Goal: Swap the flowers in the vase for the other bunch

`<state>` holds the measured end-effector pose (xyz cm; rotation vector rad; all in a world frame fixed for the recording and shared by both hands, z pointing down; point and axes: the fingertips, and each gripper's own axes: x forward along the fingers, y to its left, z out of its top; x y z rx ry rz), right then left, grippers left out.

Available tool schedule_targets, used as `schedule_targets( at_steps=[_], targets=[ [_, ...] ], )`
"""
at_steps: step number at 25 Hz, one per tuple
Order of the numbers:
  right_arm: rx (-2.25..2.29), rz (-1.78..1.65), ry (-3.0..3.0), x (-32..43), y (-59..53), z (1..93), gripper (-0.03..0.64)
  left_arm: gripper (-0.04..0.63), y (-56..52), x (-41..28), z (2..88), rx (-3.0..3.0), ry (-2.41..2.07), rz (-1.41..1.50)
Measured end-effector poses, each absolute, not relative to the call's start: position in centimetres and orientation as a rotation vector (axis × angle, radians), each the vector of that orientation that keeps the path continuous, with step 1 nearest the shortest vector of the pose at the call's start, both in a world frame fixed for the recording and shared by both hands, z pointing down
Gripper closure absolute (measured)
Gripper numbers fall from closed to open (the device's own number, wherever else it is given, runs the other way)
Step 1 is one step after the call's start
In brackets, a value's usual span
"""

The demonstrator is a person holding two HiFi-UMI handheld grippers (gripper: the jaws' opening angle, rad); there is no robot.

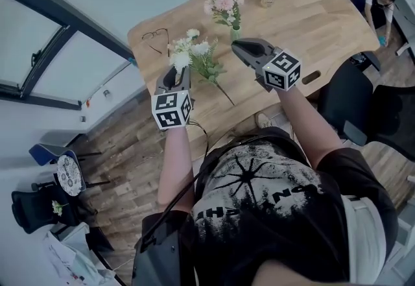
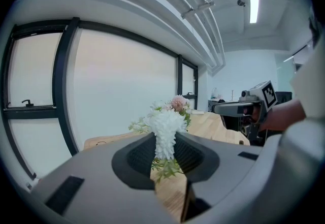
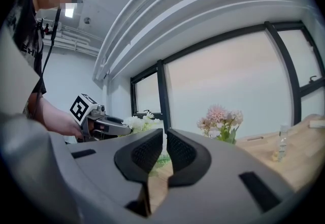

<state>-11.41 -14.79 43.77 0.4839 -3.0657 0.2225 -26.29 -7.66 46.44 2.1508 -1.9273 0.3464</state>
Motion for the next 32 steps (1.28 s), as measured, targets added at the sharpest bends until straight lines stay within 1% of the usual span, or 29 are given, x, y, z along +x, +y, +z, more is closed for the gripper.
schedule_targets(
  at_steps=[17,32],
  targets=[
    [0.495,0.165,-3.048,-13.2,-12.0,44.1,0.592,0.485,-5.6,-27.8,45.9,2.179,-1.930,0.304],
    [0.503,0.135,-3.006,-13.0,-11.7,44.7,0.592,0.485,-5.5,-27.7,45.9,2.185,-1.922,0.298]
  ],
)
